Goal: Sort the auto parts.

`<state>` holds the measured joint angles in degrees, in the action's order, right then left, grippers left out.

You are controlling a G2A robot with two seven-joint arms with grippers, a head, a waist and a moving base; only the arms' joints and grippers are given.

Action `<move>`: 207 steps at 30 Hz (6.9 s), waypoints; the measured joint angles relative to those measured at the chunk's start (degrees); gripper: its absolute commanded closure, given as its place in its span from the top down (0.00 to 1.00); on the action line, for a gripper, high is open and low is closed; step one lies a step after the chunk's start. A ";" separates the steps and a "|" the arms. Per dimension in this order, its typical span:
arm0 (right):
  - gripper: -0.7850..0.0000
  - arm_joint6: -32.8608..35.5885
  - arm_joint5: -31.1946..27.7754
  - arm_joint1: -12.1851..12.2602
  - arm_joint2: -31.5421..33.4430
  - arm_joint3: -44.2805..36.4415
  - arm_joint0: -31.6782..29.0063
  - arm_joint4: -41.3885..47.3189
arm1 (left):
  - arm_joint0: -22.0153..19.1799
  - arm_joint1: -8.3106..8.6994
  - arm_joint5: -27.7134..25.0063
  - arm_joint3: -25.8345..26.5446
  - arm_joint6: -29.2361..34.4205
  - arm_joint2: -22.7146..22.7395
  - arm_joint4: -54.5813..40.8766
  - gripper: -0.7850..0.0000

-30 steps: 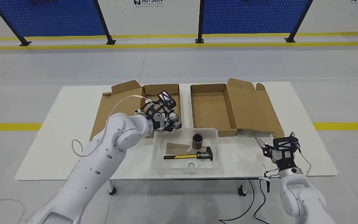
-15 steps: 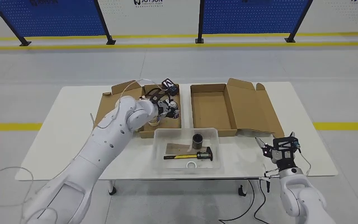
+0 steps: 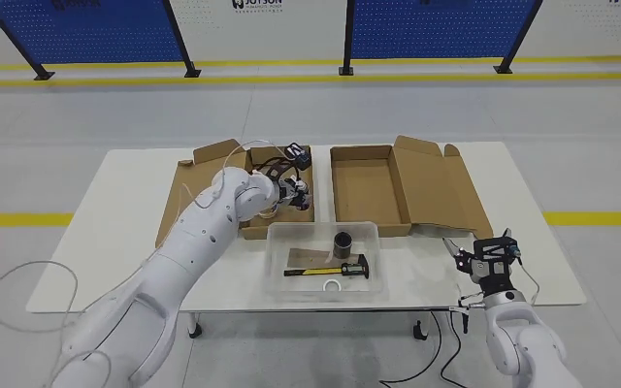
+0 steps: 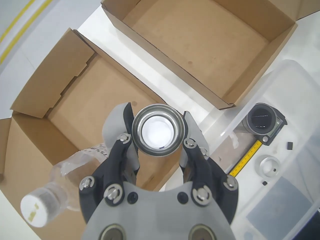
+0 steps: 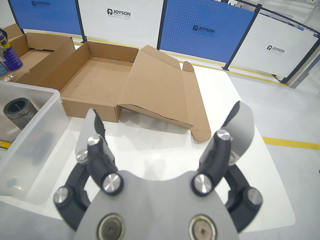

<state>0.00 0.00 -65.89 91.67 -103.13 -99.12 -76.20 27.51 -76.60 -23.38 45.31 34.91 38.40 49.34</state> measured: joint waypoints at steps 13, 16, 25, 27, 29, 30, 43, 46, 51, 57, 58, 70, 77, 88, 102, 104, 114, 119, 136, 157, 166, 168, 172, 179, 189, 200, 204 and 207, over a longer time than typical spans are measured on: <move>1.00 0.00 0.00 0.00 0.00 0.00 0.00 0.00 | -3.02 -3.47 -2.08 -10.10 -3.10 -2.51 0.84 0.00; 1.00 0.00 0.00 0.00 0.00 0.00 0.00 0.00 | -3.33 -4.36 -2.38 -11.75 -3.73 -3.30 1.54 0.00; 1.00 0.00 0.00 0.00 0.00 0.00 0.00 0.00 | -4.29 -6.75 -3.28 -16.98 -5.40 -4.32 1.32 0.00; 1.00 0.00 0.00 0.00 0.00 0.00 0.00 0.00 | -4.55 -7.21 -3.46 -17.97 -5.68 -4.40 1.26 0.06; 1.00 0.00 0.00 0.00 0.00 0.00 0.00 0.00 | -4.80 -7.61 -3.62 -18.84 -5.94 -4.48 1.27 0.16; 1.00 0.00 0.00 0.00 0.00 0.00 0.00 0.00 | -4.92 -7.77 -3.65 -19.20 -6.02 -4.51 1.32 0.24; 1.00 0.00 0.00 0.00 0.00 0.00 0.00 0.00 | -5.81 -9.27 -4.85 -23.46 -7.33 -3.94 0.84 0.44; 1.00 0.00 0.00 0.00 0.00 0.00 0.00 0.00 | -5.99 -9.50 -4.96 -23.82 -7.45 -3.91 1.17 0.47; 1.00 0.00 0.00 0.00 0.00 0.00 0.00 0.00 | -6.53 -9.83 -5.08 -23.97 -8.01 -3.79 1.82 0.48; 1.00 0.00 0.00 0.00 0.00 0.00 0.00 0.00 | -7.28 -9.94 -5.61 -22.20 -9.71 -3.39 2.65 0.49; 1.00 0.00 0.00 0.00 0.00 0.00 0.00 0.00 | -7.35 -9.91 -5.77 -21.78 -10.01 -3.26 2.69 0.49; 1.00 0.00 0.00 0.00 0.00 0.00 0.00 0.00 | -3.08 -7.51 -9.16 -6.40 -6.91 0.34 1.05 0.47; 1.00 0.00 0.00 0.00 0.00 0.00 0.00 0.00 | 6.63 -2.40 -5.05 14.50 0.38 8.09 2.69 0.46; 1.00 0.00 0.00 0.00 0.00 0.00 0.00 0.00 | 29.25 3.92 -0.79 47.71 9.96 22.23 5.74 0.54; 1.00 0.00 0.00 0.00 0.00 0.00 0.00 0.00 | 40.81 5.26 3.88 53.38 11.09 23.94 3.32 0.71; 1.00 0.00 0.00 0.00 0.00 0.00 0.00 0.00 | 40.28 5.05 5.16 52.54 10.79 22.91 3.34 0.79; 1.00 0.00 0.00 0.00 0.00 0.00 0.00 0.00 | 35.05 3.54 10.14 45.23 10.29 18.67 -1.80 0.74; 1.00 0.00 0.00 0.00 0.00 0.00 0.00 0.00 | 32.77 2.78 11.37 40.66 9.50 17.25 -5.37 0.66; 1.00 0.00 0.00 0.00 0.00 0.00 0.00 0.00 | 26.28 0.32 11.54 25.21 5.97 14.37 -17.96 0.76; 1.00 0.00 0.00 0.00 0.00 0.00 0.00 0.00 | 22.04 -1.64 14.55 17.73 3.59 10.55 -15.91 0.76; 1.00 0.00 0.00 0.00 0.00 0.00 0.00 0.00 | 22.89 -1.56 14.59 18.85 3.86 10.81 -15.01 1.00; 1.00 0.00 0.00 0.00 0.00 0.00 0.00 0.00 | 23.15 -1.40 14.22 19.83 4.42 10.96 -14.32 1.00; 1.00 0.00 0.00 0.00 0.00 0.00 0.00 0.00 | 23.35 -1.24 13.76 20.81 4.81 11.05 -13.50 1.00; 1.00 0.00 0.00 0.00 0.00 0.00 0.00 0.00 | 23.33 -1.25 13.78 20.76 4.78 11.04 -13.55 1.00; 1.00 0.00 0.00 0.00 0.00 0.00 0.00 0.00 | 24.02 -1.27 15.13 21.07 3.95 11.33 -13.95 1.00; 1.00 0.00 0.00 0.00 0.00 0.00 0.00 0.00 | 26.51 -1.68 25.13 25.05 4.21 12.56 -17.68 1.00; 1.00 0.00 0.00 0.00 0.00 0.00 0.00 0.00 | 26.00 -2.27 29.14 24.48 4.39 11.61 -17.96 1.00; 1.00 0.00 0.00 0.00 0.00 0.00 0.00 0.00 | 25.25 -2.76 31.80 23.85 3.92 11.13 -18.35 1.00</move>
<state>0.00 0.00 -65.89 91.67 -103.13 -99.12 -76.20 52.76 -79.36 8.42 69.17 38.83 49.53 30.99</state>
